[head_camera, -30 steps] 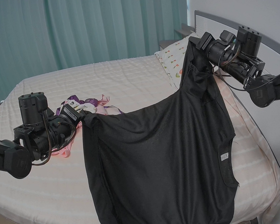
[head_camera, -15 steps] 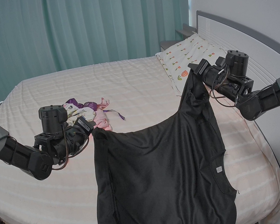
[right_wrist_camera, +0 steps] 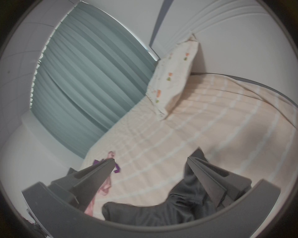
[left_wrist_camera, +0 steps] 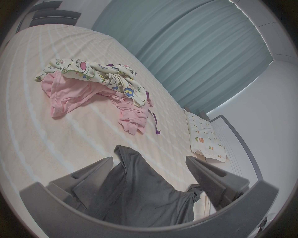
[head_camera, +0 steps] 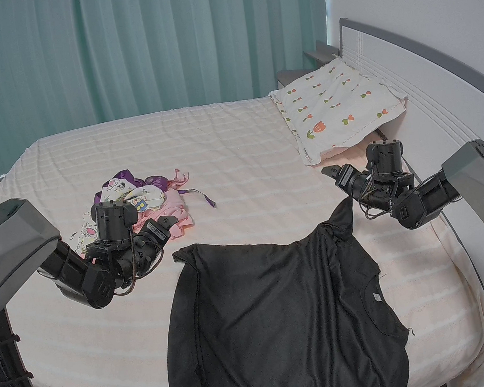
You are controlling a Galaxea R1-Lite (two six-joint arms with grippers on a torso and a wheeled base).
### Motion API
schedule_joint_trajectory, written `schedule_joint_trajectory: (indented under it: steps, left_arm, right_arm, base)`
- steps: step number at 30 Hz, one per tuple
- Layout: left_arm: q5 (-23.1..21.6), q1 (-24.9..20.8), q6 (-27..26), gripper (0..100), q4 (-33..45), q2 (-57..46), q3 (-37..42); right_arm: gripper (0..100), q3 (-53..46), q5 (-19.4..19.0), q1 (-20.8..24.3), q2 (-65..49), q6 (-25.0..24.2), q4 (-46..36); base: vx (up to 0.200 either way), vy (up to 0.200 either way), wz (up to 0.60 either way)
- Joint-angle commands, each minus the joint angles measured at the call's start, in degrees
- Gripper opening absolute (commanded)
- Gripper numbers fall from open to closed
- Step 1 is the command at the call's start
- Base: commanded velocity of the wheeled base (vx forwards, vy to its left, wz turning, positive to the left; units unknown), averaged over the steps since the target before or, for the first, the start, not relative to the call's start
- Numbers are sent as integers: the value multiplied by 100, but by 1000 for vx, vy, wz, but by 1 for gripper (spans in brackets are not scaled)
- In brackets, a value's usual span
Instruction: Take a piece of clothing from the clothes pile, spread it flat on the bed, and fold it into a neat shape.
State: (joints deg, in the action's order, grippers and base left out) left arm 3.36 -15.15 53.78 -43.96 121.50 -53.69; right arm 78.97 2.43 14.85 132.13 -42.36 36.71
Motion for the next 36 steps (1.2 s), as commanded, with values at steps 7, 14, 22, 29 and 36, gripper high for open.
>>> schedule_joint_trajectory:
  steps: [7,14,22,29,36]
  left_arm:
    - [-90,12,62,100,19,119,166]
    - [-301,39,238,100,10,110,-10]
    - [-556,197,396,100,10,137,-107]
    - [-635,188,712,100,10,172,51]
    - [-1048,390,739,100,-16,260,34]
  right_arm:
    - [100,39,170,-439,251,70,-832]
    - [100,-1340,-410,-817,-645,35,-823]
    - [100,-3573,-1218,-1256,-1735,9,-173]
    - [100,-4724,-1631,-1274,-1295,-9,1401]
    - [100,-4751,-1781,-1248,-715,-9,2209]
  base:
    - [0,0,0]
    - [0,0,0]
    - [0,0,0]
    - [0,0,0]
    - [0,0,0]
